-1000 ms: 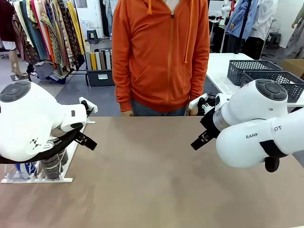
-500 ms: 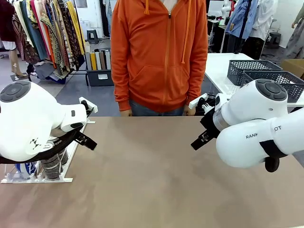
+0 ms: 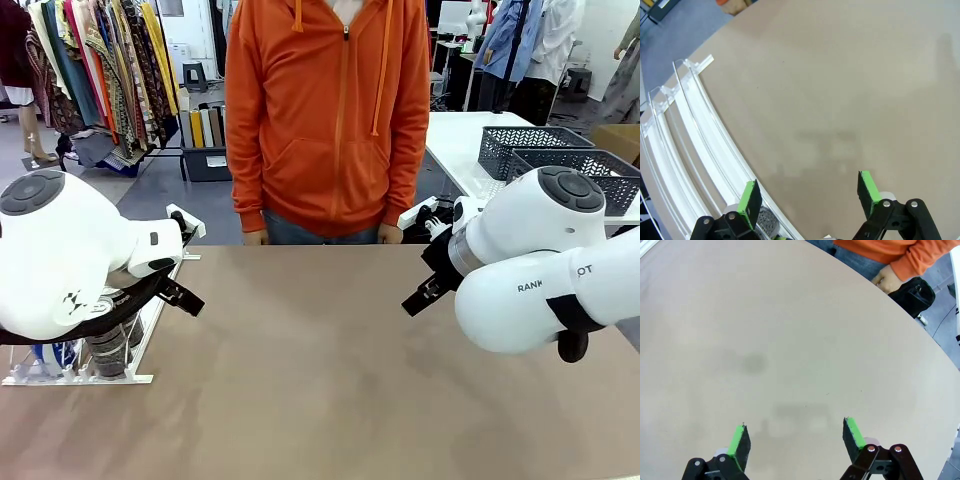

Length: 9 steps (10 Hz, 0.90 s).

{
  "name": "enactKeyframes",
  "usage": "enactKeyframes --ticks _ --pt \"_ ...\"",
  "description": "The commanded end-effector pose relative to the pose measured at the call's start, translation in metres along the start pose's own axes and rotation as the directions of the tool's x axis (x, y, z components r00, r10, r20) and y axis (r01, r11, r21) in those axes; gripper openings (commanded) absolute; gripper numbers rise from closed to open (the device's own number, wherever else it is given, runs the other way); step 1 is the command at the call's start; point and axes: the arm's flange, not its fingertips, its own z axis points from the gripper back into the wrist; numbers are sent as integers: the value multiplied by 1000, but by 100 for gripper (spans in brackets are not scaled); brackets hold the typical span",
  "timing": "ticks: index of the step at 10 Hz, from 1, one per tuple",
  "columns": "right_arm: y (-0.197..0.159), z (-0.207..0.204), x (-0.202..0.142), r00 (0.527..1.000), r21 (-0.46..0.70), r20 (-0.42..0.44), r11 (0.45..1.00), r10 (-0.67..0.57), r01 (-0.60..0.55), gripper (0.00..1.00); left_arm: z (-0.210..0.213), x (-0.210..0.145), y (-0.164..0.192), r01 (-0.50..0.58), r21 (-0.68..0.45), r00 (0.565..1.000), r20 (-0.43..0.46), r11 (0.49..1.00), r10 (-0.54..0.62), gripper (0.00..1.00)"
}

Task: Retrieve and store the cans from the dispenser.
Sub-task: Pick up one can from the Automatic Can Dispenser and place it in the middle of the table.

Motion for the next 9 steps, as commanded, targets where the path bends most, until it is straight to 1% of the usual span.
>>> enactKeyframes --ticks 1,3,4,6,7,8,9 --pt "0 0 0 1000 0 0 1000 0 0 100 0 0 0 1 0 1000 0 1000 -1 100" --pt "0 0 0 1000 0 0 1000 0 0 100 0 0 0 0 0 1000 0 1000 0 100" --pt "0 0 0 1000 0 0 1000 0 0 100 3 -3 -1 36 -12 999 -4 999 -36 100" --pt "-2 6 3 992 59 -79 993 -103 107 100 17 -2 -3 35 -177 999 -35 984 -42 100" --pt "-5 19 8 960 127 -147 958 -240 259 100 30 0 -4 -35 -263 999 -42 964 25 100" --pt "-8 28 12 933 178 -180 923 -310 341 100 48 6 -4 -173 -350 984 -108 920 144 100" --pt "-18 50 13 892 276 -264 858 -366 434 100 73 8 0 -245 -453 969 -135 857 205 100"
